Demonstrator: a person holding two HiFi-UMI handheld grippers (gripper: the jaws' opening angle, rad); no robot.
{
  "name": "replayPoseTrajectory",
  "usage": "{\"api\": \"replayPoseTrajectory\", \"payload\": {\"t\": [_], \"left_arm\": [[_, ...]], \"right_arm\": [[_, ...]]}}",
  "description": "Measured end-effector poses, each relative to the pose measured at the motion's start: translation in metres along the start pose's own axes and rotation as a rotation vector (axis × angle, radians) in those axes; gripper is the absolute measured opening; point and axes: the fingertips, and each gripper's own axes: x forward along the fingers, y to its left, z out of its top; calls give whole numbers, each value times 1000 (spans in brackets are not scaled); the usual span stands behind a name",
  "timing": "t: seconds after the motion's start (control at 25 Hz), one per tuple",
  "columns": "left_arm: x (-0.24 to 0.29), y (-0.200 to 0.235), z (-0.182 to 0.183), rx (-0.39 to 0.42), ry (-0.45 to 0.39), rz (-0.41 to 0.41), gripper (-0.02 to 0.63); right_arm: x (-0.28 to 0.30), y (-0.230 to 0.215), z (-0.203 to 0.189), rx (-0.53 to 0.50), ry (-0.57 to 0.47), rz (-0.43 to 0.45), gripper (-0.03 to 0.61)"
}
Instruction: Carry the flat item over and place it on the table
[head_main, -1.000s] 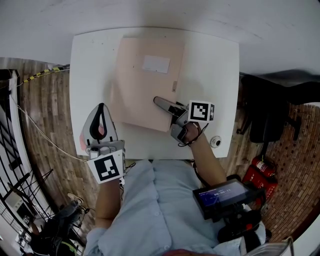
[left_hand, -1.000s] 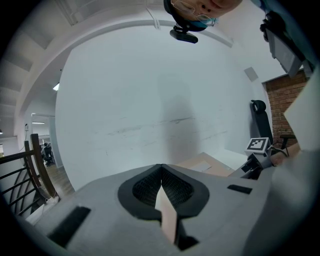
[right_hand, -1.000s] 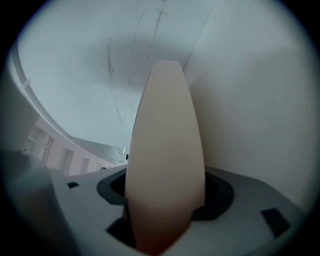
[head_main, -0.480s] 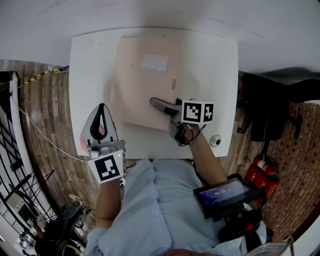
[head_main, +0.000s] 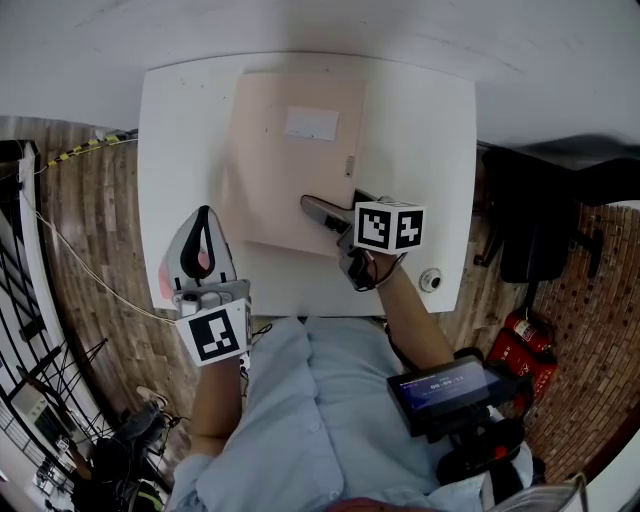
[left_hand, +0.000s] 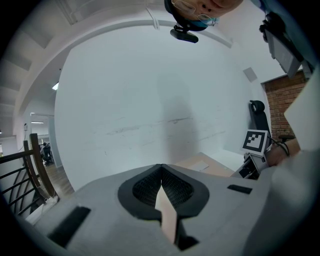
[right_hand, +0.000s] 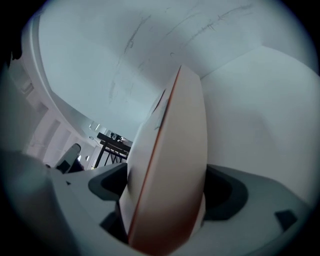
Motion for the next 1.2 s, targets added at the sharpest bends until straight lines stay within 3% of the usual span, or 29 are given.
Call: {"api": "replayPoseTrajectory", "payload": {"t": [0.84, 1.2], "left_arm": [[-2, 2, -7, -2, 5, -5, 9], [4, 7, -12, 0, 8, -7, 9]], "right_arm": [[4, -20, -8, -84, 23, -112, 500], [14, -22, -8, -84, 33, -115, 497]]}}
